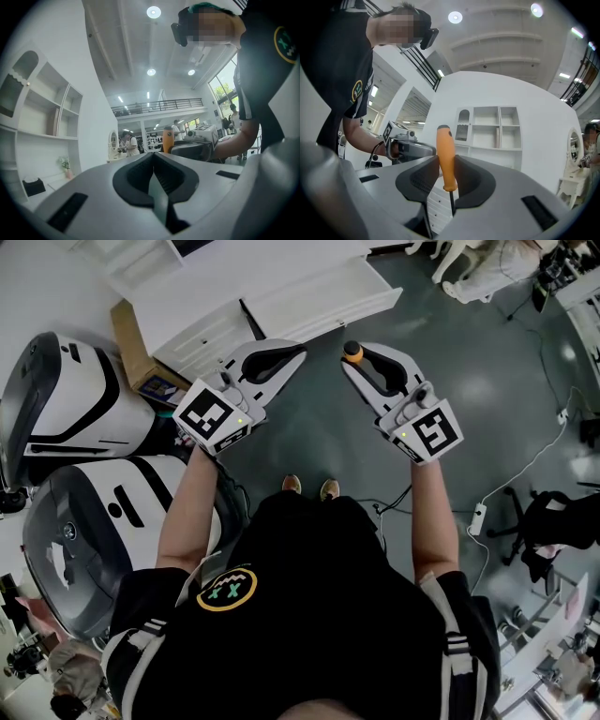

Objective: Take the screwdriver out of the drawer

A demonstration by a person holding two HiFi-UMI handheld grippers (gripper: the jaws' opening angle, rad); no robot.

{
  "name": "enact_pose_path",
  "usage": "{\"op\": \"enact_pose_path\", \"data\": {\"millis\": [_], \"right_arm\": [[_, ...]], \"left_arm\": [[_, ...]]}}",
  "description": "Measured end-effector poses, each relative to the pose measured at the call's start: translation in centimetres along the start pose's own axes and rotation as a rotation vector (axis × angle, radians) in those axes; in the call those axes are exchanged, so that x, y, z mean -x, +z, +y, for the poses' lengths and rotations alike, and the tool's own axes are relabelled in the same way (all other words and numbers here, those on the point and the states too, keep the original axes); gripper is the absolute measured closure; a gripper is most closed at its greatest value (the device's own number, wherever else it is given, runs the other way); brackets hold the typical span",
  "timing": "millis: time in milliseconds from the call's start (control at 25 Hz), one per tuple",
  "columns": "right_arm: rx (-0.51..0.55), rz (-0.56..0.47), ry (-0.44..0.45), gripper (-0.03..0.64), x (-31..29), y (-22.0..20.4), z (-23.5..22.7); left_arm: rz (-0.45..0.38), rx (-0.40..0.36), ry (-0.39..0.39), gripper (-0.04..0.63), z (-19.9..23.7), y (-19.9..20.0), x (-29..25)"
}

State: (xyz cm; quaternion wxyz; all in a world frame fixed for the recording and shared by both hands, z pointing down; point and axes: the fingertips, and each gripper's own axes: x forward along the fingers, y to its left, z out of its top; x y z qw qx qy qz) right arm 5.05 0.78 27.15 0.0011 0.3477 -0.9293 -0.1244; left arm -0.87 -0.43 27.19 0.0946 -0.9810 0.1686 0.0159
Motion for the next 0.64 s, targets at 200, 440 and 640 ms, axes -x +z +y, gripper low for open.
{"op": "enact_pose_path", "data": {"millis": [200,440,640], "right_arm": [[-0.001,-0.004,0.000,0.492,-0.03,0.07,-0.14],[0.006,-0.003,0.005,0.492,0.00,0.02,-0.18],[0.013,-0.004,0.012,0.492,-0.03,0.09,-0.33]], "left_arm": [[-0.001,0.000,0.000,0.575,-0.03,0.00,-0.02],[-0.002,0.000,0.005,0.575,-0.04,-0.05,-0.10],[-0.004,-0.002,0.004,0.575,0.03,-0.01,-0.37]]}}
